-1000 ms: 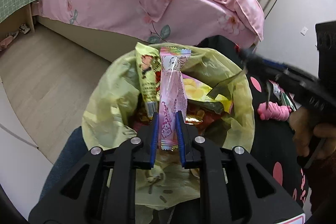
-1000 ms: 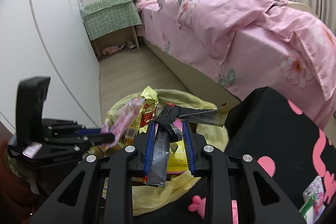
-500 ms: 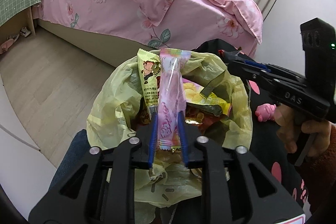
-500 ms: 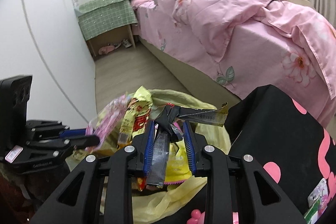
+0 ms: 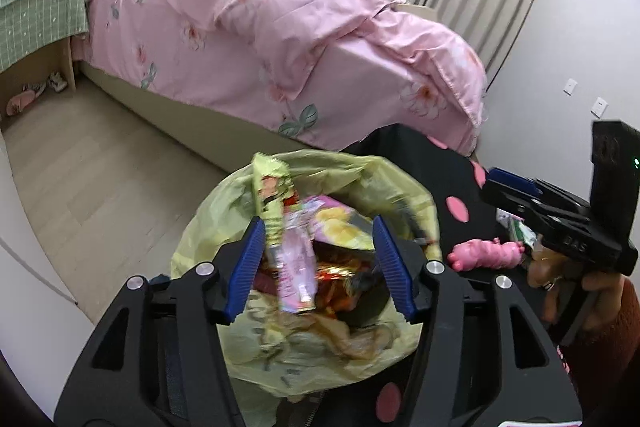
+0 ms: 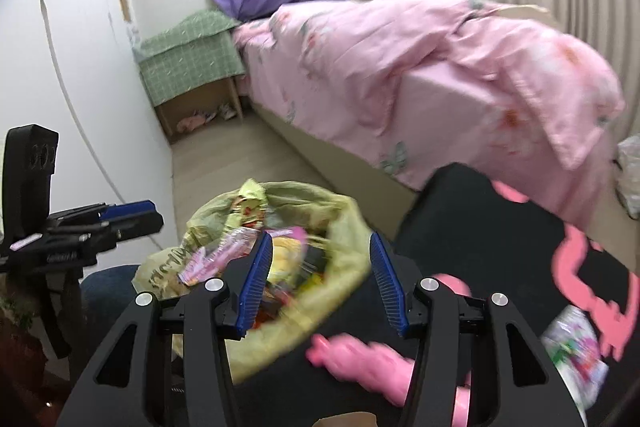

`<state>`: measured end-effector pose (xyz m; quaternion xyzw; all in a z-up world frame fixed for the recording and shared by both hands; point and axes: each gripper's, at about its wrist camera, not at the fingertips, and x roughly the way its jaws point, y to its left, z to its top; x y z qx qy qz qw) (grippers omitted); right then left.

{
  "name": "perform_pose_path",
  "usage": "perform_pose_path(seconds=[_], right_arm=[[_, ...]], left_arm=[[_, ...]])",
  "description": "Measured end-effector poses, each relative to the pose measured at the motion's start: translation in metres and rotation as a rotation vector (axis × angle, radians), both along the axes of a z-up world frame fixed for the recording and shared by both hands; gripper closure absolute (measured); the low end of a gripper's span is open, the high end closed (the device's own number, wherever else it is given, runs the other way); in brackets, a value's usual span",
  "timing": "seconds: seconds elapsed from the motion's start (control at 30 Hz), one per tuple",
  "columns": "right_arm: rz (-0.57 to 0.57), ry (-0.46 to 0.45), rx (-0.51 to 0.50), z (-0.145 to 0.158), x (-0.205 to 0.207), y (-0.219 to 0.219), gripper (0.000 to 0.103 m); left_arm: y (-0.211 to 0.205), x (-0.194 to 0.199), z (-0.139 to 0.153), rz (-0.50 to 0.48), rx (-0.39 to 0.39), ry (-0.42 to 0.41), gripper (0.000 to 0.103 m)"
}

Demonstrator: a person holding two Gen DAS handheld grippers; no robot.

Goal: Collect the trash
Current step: 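Open both tools to drop the wrappers into the trash bag, then grasp the white tissue pack on the table with the right tool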

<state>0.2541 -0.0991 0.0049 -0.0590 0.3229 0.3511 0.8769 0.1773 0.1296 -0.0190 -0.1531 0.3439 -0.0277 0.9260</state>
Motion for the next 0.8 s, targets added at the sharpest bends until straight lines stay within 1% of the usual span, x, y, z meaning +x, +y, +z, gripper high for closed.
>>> perform_pose_path(seconds=[0.1,0.17,0.23,0.3,0.4,0.43,0.47,0.53,0.6,0.7,0.8], right_arm=[[-0.054,-0.034,0.0,0.008,-0.01,-0.038,0.054],[-0.103,-0.057,-0.005,0.014,-0.02,-0.072,0.054],[-0.142,-0.075,-0.011,0.016,-0.028,-0.102,0.054],[-0.187,-0.091,-0.027,0.016,-0.039,-0.136,0.054],[-0.247,-0.069,-0.053,0.006,-0.05,-0.178,0.054],[-0.265,-0.054,-0.068,-0.002,-0.055,-0.193,0.054],[-0.28,-0.037,-0.091,-0.012,-0.06,-0.204,0.054],[-0.298,-0.008,-0.133,-0.028,-0.069,-0.218,0.054],[-0.319,0.009,-0.14,-0.04,-0.075,-0.232,0.054],[-0.315,0.03,-0.093,-0.049,-0.076,-0.245,0.054],[-0.279,-0.002,-0.065,-0.048,-0.073,-0.242,0.054]], left_arm=[[-0.022,0.002,0.006,-0.042,0.001,-0.016,0.049],[-0.038,0.005,0.009,-0.075,0.005,-0.023,0.049],[-0.055,0.007,0.012,-0.117,0.005,-0.03,0.049],[-0.079,0.01,0.013,-0.183,0.011,-0.043,0.049],[-0.11,0.014,0.012,-0.283,0.021,-0.061,0.049],[-0.125,0.017,0.009,-0.33,0.022,-0.058,0.049],[-0.135,0.018,0.007,-0.357,0.021,-0.052,0.049],[-0.157,0.024,0.002,-0.41,0.014,-0.034,0.049],[-0.178,0.031,-0.003,-0.445,0.011,-0.017,0.049],[-0.209,0.041,-0.005,-0.505,0.03,-0.003,0.049],[-0.226,0.046,-0.006,-0.53,0.047,0.003,0.049]])
